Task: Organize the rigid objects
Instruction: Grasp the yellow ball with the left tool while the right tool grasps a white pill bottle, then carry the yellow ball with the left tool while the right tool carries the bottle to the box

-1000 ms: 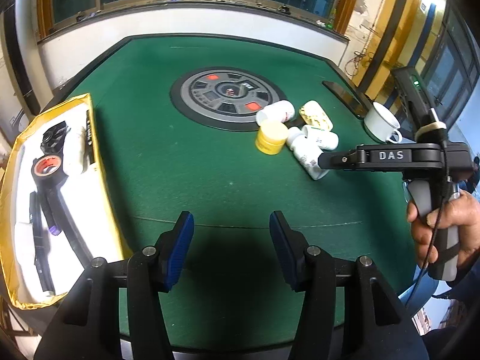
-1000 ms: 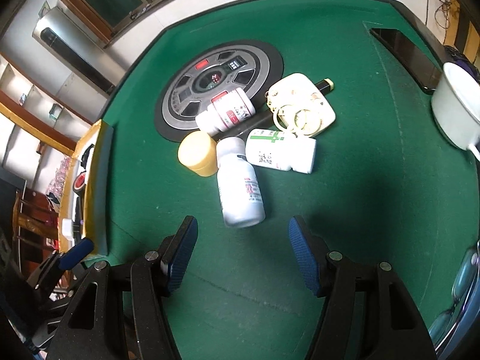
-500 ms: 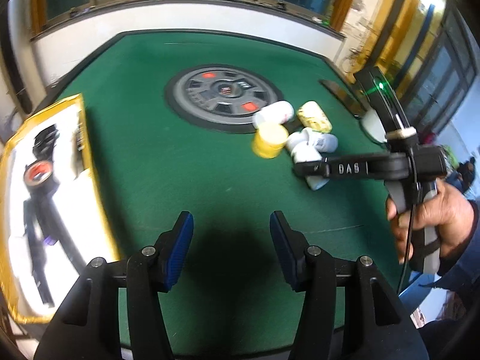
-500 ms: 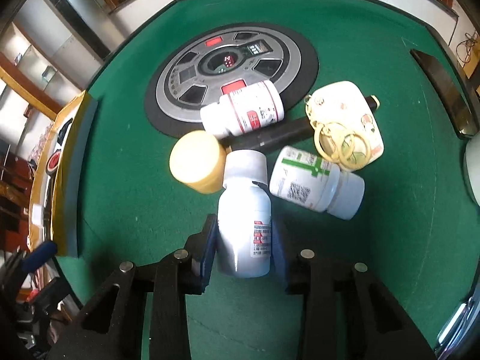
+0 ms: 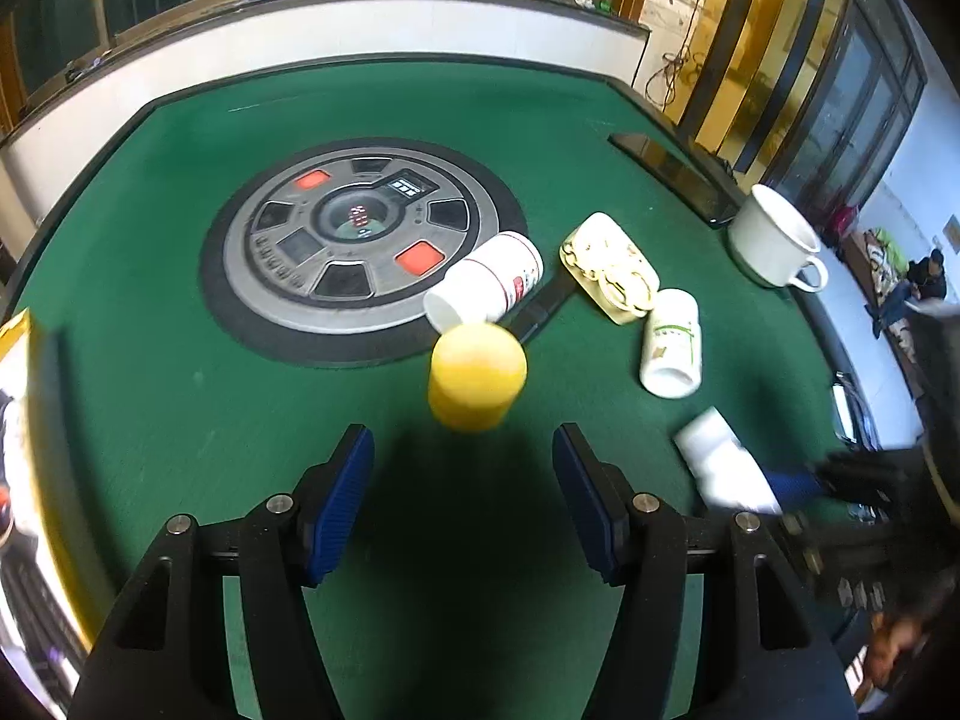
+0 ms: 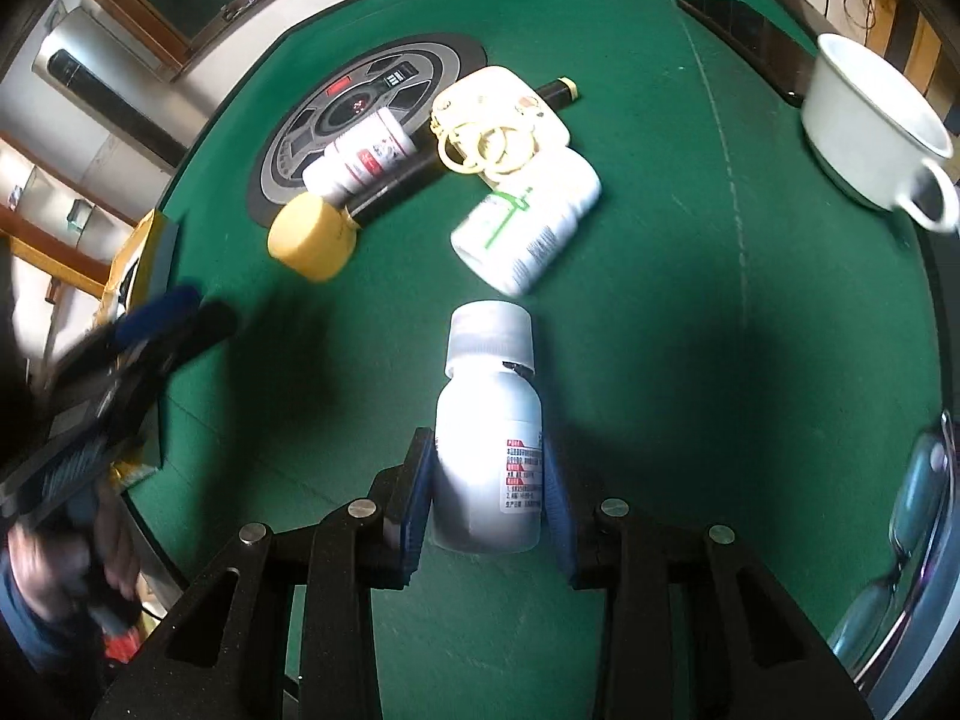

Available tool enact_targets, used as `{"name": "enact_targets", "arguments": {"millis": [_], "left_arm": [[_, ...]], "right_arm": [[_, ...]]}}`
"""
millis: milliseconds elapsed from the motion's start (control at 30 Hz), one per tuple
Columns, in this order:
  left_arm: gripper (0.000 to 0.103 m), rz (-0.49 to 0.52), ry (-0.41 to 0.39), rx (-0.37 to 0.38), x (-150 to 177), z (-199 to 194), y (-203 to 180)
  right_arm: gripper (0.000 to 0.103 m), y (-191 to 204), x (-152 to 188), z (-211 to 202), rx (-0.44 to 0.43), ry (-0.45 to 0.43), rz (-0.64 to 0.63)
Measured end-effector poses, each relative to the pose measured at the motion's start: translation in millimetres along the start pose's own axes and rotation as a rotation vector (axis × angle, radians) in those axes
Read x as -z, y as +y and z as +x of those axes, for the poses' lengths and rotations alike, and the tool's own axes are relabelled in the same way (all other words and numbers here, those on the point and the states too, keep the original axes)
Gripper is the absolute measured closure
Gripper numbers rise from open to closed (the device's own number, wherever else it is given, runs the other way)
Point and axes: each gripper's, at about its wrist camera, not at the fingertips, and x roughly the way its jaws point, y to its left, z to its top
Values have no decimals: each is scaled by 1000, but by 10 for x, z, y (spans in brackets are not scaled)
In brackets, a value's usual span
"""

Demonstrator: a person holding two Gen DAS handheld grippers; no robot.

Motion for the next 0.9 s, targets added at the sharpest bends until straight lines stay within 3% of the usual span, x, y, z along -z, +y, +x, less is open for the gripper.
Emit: {"name": "enact_targets", "arguments": {"millis": [200,333,633,900], "left_arm": [[43,-2,-5,-55,-138,232,-32],[64,-32,4,-16,-165,345,-17],[64,-37,-35,13,96,97,-10],[64,-39,-61,14,479,-314,24]], "right_arm": [[72,71,39,16,23,-8,-39],[72,75,62,6,21,-10,-52],[72,104,74,-4,30,-7,-64],[72,358,61,19,-19,-8,-95]]}}
